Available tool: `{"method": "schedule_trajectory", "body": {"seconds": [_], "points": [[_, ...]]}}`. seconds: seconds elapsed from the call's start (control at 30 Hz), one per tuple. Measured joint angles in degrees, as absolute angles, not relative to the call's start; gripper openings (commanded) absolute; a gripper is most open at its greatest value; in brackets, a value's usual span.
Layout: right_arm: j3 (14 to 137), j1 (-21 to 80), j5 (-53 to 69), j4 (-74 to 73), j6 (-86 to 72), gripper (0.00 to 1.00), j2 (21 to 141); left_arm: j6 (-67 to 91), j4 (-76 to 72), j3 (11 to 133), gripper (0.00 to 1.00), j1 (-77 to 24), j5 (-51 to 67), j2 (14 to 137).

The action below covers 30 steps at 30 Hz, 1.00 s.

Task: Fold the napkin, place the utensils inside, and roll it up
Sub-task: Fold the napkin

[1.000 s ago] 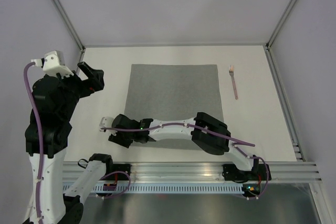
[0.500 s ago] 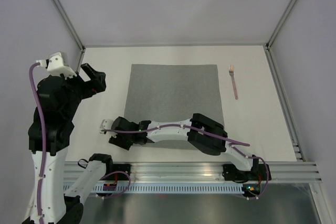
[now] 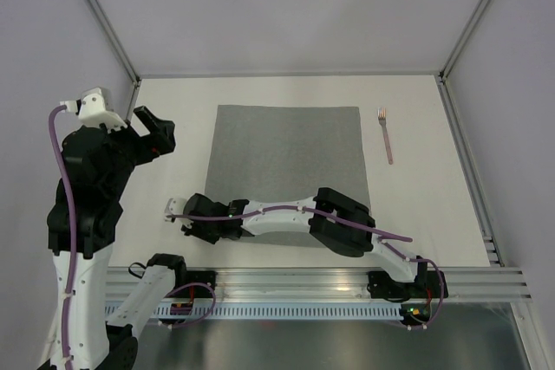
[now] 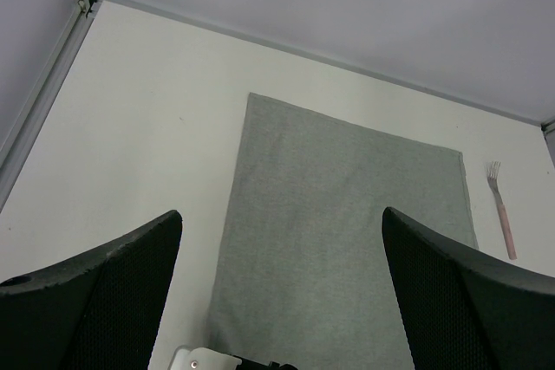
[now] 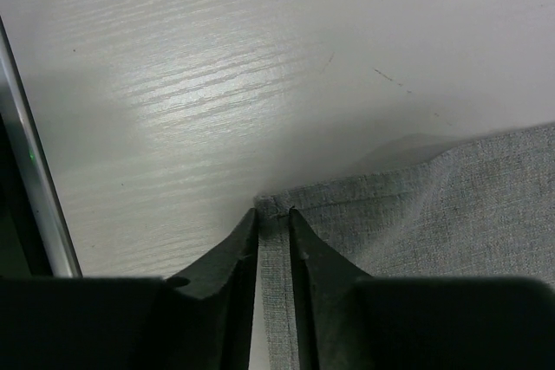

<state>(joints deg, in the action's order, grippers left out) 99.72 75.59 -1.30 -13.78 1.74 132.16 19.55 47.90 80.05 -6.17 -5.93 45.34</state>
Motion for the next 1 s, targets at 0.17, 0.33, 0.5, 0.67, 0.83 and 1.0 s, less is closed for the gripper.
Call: {"method": "schedule_trajectory", "body": {"seconds": [0.17, 0.33, 0.5, 0.67, 0.83, 1.0], "points": [[101.08, 75.61, -1.13, -14.59, 1.78, 0.12, 132.86, 19.55, 47.92, 79.35, 1.0, -6.17, -5.96, 45.08], [102.85, 75.66, -0.58, -16.4, 1.56, 0.07, 133.05, 19.55, 47.92, 79.22, 1.0, -6.17, -6.07, 44.88], [105.25, 76.05, -0.25, -17.89, 1.28, 0.03, 133.01, 19.55, 47.94, 79.22, 1.0, -6.17, -6.5, 44.82], [105.82, 77.06, -0.05, -18.59, 1.3, 0.0, 132.16, 19.55, 47.92, 79.22, 1.0, -6.17, -6.96, 44.82], [104.92, 77.21, -0.21, -18.7, 1.39, 0.0, 130.3, 19.55, 47.92, 79.22, 1.0, -6.17, -6.94, 44.84], [101.91, 76.07, -0.78, -18.68, 1.69, 0.01, 125.89, 19.57, 47.9, 79.22, 1.0, -6.17, -6.83, 44.93]]}}
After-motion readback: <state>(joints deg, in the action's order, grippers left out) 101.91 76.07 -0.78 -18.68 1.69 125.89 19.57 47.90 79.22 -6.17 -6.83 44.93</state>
